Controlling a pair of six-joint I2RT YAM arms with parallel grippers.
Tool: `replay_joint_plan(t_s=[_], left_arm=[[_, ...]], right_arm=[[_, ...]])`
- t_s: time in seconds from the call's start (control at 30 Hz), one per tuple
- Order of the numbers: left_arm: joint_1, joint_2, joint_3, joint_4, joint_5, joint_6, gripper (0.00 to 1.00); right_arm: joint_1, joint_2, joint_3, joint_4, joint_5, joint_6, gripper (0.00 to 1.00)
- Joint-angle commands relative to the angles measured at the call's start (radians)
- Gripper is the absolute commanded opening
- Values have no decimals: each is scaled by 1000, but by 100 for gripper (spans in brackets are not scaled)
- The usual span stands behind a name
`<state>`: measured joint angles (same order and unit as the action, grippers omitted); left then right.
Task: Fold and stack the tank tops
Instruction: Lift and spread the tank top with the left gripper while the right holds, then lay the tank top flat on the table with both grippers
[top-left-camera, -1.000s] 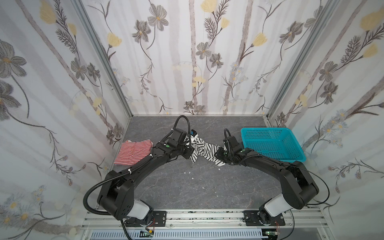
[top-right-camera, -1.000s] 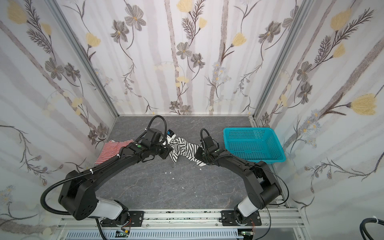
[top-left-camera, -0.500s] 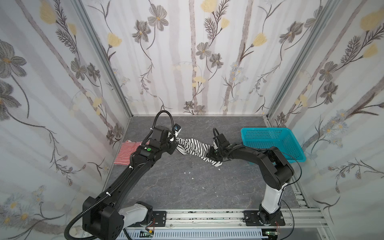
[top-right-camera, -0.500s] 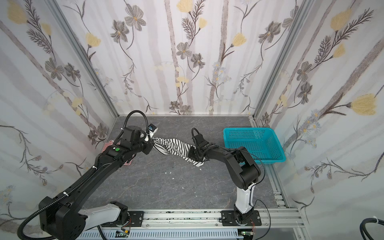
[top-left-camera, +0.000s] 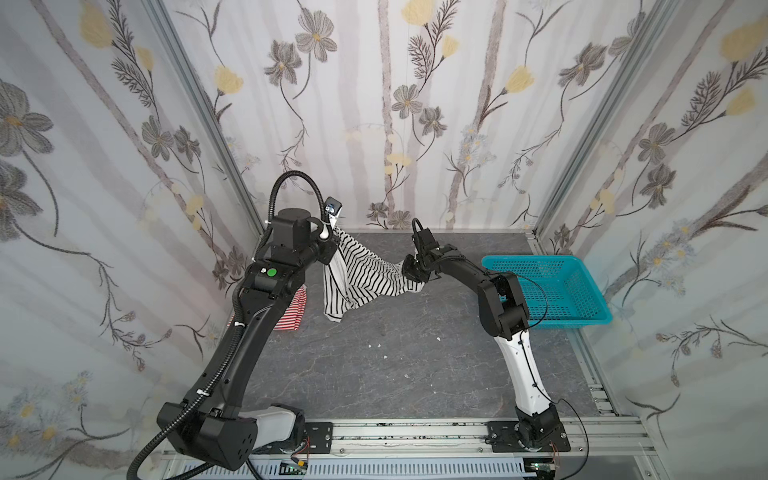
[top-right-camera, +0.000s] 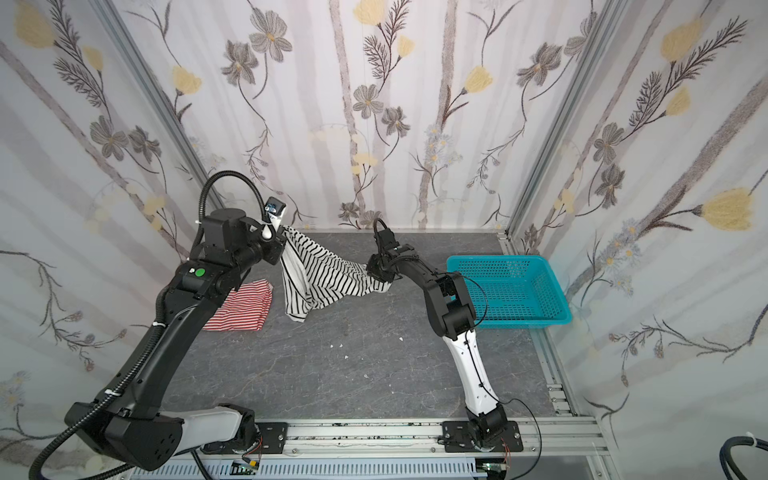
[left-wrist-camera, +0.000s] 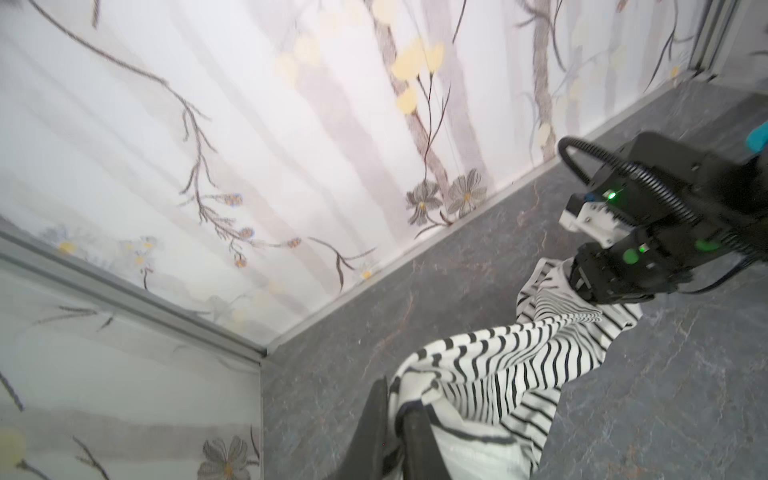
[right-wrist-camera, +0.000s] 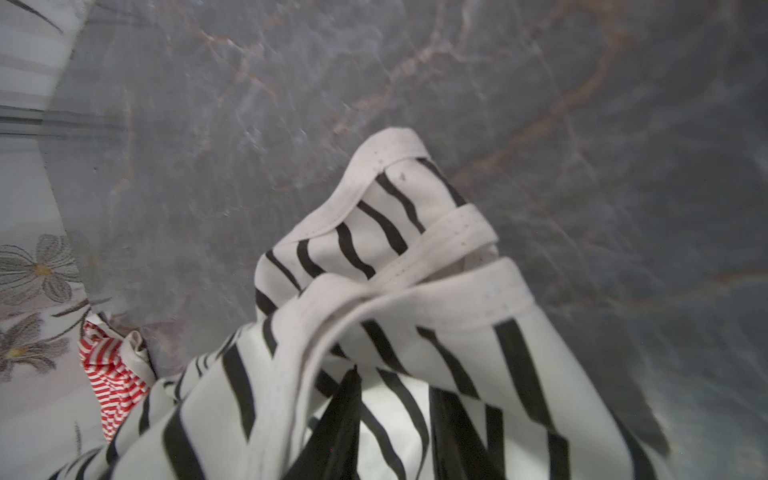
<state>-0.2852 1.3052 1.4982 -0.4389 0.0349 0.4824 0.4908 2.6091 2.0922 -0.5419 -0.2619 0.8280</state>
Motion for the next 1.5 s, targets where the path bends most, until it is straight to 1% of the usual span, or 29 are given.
replay_joint_plan(t_s=[0.0, 0.03, 0.1, 0.13, 0.2, 0.27, 0.33, 0.47, 0.53, 0.6, 0.63, 0.7, 0.77, 0.8, 0.83, 0.87, 0.9, 0.93, 1.03, 1.1, 1.13, 1.17, 1.2, 1.3, 1.37, 1.47], left_arm=[[-2, 30, 77, 16, 150, -5, 12], [-11, 39, 83, 14, 185, -1, 13], [-49, 56, 72, 4, 218, 7, 12], [-74, 62, 51, 0, 228, 17, 13], [-137, 69, 2, -4, 237, 30, 11], [-212, 69, -64, -6, 252, 51, 11], [-266, 91, -106, -3, 255, 55, 11], [-310, 201, -105, 11, 197, 37, 9], [-315, 226, -90, 14, 206, 39, 9], [-323, 238, -70, 15, 228, 38, 10], [-326, 246, -61, 13, 234, 38, 11], [-338, 259, -53, 12, 235, 47, 14], [-353, 262, -71, 8, 247, 71, 20], [-361, 259, -84, 6, 256, 79, 24], [-372, 252, -103, 3, 268, 88, 34], [-379, 244, -120, 2, 270, 90, 45], [-383, 237, -131, 3, 270, 82, 52], [-382, 231, -135, 3, 259, 66, 56], [-361, 203, -143, 5, 187, 24, 58], [-329, 170, -170, 5, 171, 9, 59], [-317, 146, -196, 5, 160, 10, 59], [-309, 118, -247, 6, 147, 14, 59], [-305, 93, -283, 5, 136, 22, 59], [-281, -8, -418, 4, 119, 32, 61], [-249, -66, -498, -2, 122, 12, 61], [-199, -126, -603, -6, 141, -10, 61]], right_arm=[[-7, 51, 129, -119, -23, 4, 30], [-14, 47, 128, -121, -24, 5, 31], [-23, 27, 104, -130, -19, -8, 30], [-27, 4, 67, -128, -2, -18, 31], [-26, -77, -47, -91, 33, -36, 31], [-26, -187, -198, -34, 70, -43, 32], [-27, -292, -343, 24, 99, -46, 32], [-23, -509, -611, 146, 127, -47, 33], [-10, -602, -714, 196, 111, -47, 34], [12, -690, -807, 266, 57, -55, 36], [25, -731, -854, 311, 9, -54, 37], [37, -793, -933, 392, -67, -23, 39], [36, -837, -995, 438, -94, 19, 40], [37, -845, -1008, 440, -94, 27, 40], [38, -848, -1013, 428, -91, 29, 40], [37, -848, -1019, 415, -88, 30, 40], [36, -848, -1027, 410, -84, 32, 40], [34, -847, -1040, 412, -79, 35, 40], [35, -833, -1054, 428, -86, 27, 40], [40, -806, -1041, 430, -102, 5, 41], [46, -788, -1020, 400, -79, -18, 41], [54, -770, -994, 351, -35, -43, 48], [62, -754, -974, 314, 1, -65, 50], [86, -715, -938, 228, 73, -120, 51], [98, -687, -929, 188, 113, -140, 51], [109, -652, -942, 171, 139, -150, 51]])
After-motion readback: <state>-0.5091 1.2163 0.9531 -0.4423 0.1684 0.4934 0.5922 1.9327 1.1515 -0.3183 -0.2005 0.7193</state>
